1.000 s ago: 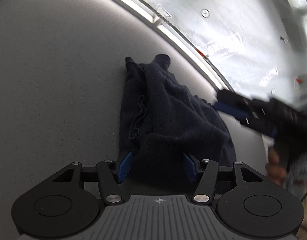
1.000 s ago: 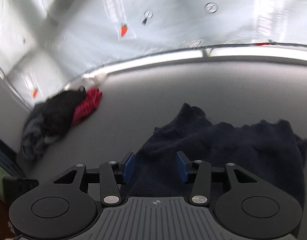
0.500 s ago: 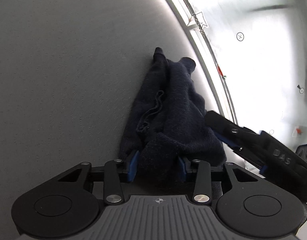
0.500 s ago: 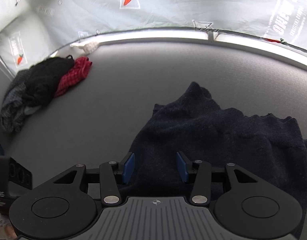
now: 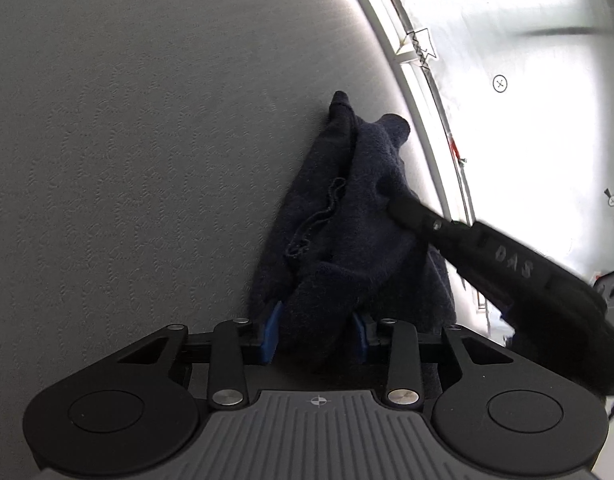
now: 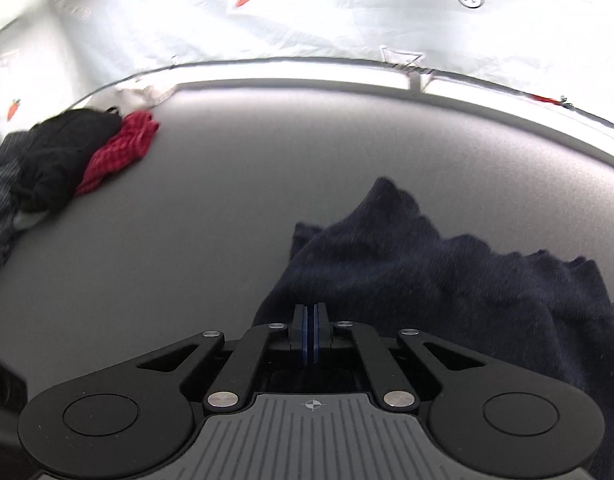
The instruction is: Fold clothes
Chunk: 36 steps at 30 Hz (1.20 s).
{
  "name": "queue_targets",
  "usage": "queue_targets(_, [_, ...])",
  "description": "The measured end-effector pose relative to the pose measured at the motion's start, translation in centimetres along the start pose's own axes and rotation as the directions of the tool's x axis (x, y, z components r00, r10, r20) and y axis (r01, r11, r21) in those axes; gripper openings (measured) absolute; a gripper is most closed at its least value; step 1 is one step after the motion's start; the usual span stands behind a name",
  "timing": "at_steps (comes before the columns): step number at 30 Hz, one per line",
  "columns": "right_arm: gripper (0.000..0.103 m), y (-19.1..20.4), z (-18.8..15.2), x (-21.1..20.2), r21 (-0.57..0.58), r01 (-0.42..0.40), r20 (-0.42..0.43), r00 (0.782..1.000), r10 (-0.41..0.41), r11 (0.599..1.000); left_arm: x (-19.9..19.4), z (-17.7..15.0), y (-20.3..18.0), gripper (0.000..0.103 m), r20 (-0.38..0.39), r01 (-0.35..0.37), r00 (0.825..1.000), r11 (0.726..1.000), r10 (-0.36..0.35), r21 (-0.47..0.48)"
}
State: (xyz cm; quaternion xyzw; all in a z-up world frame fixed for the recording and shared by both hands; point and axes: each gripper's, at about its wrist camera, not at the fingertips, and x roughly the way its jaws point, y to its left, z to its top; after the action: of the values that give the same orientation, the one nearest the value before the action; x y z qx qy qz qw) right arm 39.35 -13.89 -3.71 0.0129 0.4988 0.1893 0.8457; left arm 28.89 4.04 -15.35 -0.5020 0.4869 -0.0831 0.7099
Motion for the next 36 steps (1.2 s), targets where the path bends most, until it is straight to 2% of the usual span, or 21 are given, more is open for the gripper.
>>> queue_targets(2, [0.002, -0.6, 0.6, 0.3, 0.027, 0.044, 0.032, 0.998, -0.045, 0.999, -0.1, -0.1, 0.4, 0.037, -0.006, 0.006, 1.0, 1.0, -0.006, -0.028])
queue_targets(3, [0.002, -0.6, 0.9, 0.6, 0.006, 0.062, 0.021, 0.998, -0.063, 0.998, -0.2, -0.2, 0.7, 0.037, -0.008, 0.011, 1.0, 0.999, -0.012, -0.045])
queue_targets(4, [0.002, -0.6, 1.2, 0.9, -0.013, 0.063, -0.001, 0.998, -0.063, 0.998, -0.2, -0.3, 0.9, 0.037, -0.01, 0.018, 1.0, 0.998, -0.018, -0.059])
queue_targets(6, [0.006, -0.8, 1.6, 0.2, 0.026, 0.028, 0.007, 1.0, -0.028, 0.999, -0.3, -0.2, 0.5, 0.037, -0.013, 0.002, 1.0, 0.999, -0.003, -0.048])
queue_targets(7, [0.021, -0.6, 1.6, 0.0, 0.016, 0.02, 0.003, 1.0, -0.02, 1.0, -0.3, -0.1, 0.2, 0.037, -0.015, -0.011, 1.0, 0.999, 0.01, -0.034])
queue_targets(8, [0.046, -0.3, 1.5, 0.0, 0.001, 0.011, -0.011, 1.0, -0.011, 1.0, -0.1, 0.0, -0.2, 0.037, -0.018, -0.029, 0.999, 0.999, 0.029, -0.014])
queue_targets(9, [0.051, 0.1, 1.3, 0.0, -0.016, 0.001, -0.027, 1.0, -0.002, 1.0, 0.1, 0.1, -0.6, 0.037, -0.023, -0.046, 0.999, 0.999, 0.046, 0.013])
queue_targets(10, [0.051, 0.5, 1.0, 0.2, -0.032, -0.008, -0.04, 0.999, 0.007, 0.999, 0.2, 0.1, -0.8, 0.037, -0.025, -0.053, 0.998, 0.998, 0.053, 0.028])
queue_targets(12, [0.051, 1.3, 0.4, 1.1, -0.063, -0.02, -0.081, 0.997, 0.015, 0.998, 0.3, 0.2, -1.1, 0.037, -0.033, -0.065, 0.997, 0.996, 0.067, 0.06])
queue_targets(13, [0.045, 1.5, 0.2, 1.8, -0.068, -0.009, -0.102, 0.995, 0.002, 0.998, 0.4, 0.3, -1.1, 0.037, -0.035, -0.068, 0.997, 0.995, 0.07, 0.068])
queue_targets(14, [0.026, 1.7, 0.0, 2.2, -0.066, 0.01, -0.106, 0.994, -0.017, 0.998, 0.5, 0.2, -1.3, 0.037, -0.036, -0.076, 0.996, 0.993, 0.08, 0.089])
queue_targets(15, [0.016, 1.6, -0.1, 2.6, -0.055, 0.027, -0.107, 0.994, -0.033, 0.998, 0.5, 0.2, -1.4, 0.037, -0.036, -0.085, 0.995, 0.99, 0.089, 0.11])
queue_targets(17, [0.009, 1.2, 0.0, 2.9, -0.018, 0.049, -0.107, 0.993, -0.05, 0.999, 0.7, 0.2, -1.8, 0.037, -0.036, -0.101, 0.994, 0.983, 0.108, 0.152])
queue_targets(20, [0.007, 0.3, 0.0, 2.6, 0.055, 0.028, -0.104, 0.994, -0.022, 0.998, 1.0, 0.1, -2.6, 0.037, -0.037, -0.13, 0.989, 0.968, 0.141, 0.215])
queue_targets(24, [0.005, -0.7, 0.3, 2.9, 0.126, 0.01, -0.082, 0.997, 0.0, 0.992, 1.3, 0.0, -3.0, 0.037, -0.038, -0.145, 0.987, 0.958, 0.159, 0.249])
queue_targets(27, [0.004, -1.0, 0.6, 3.1, 0.155, 0.004, -0.065, 0.998, 0.006, 0.988, 1.3, 0.0, -2.8, 0.037, -0.038, -0.138, 0.988, 0.961, 0.151, 0.241])
queue_targets(30, [0.002, -1.1, 1.5, 3.8, 0.145, 0.038, -0.021, 0.999, -0.035, 0.989, 1.2, -0.2, -2.6, 0.037, -0.044, -0.133, 0.988, 0.963, 0.147, 0.233])
queue_targets(33, [0.002, -1.9, 2.4, 4.1, 0.172, -0.001, -0.036, 0.999, 0.008, 0.985, 1.1, -0.2, -2.5, 0.037, -0.046, -0.128, 0.989, 0.968, 0.141, 0.215])
queue_targets(35, [0.004, -2.1, 2.4, 3.0, 0.155, 0.002, -0.003, 1.0, -0.002, 0.988, 1.0, -0.2, -2.5, 0.038, -0.05, -0.126, 0.989, 0.969, 0.14, 0.214])
queue_targets(36, [0.01, -2.5, 2.2, 1.9, 0.165, -0.006, 0.029, 1.0, 0.002, 0.986, 0.9, -0.1, -2.5, 0.038, -0.054, -0.124, 0.989, 0.969, 0.138, 0.212])
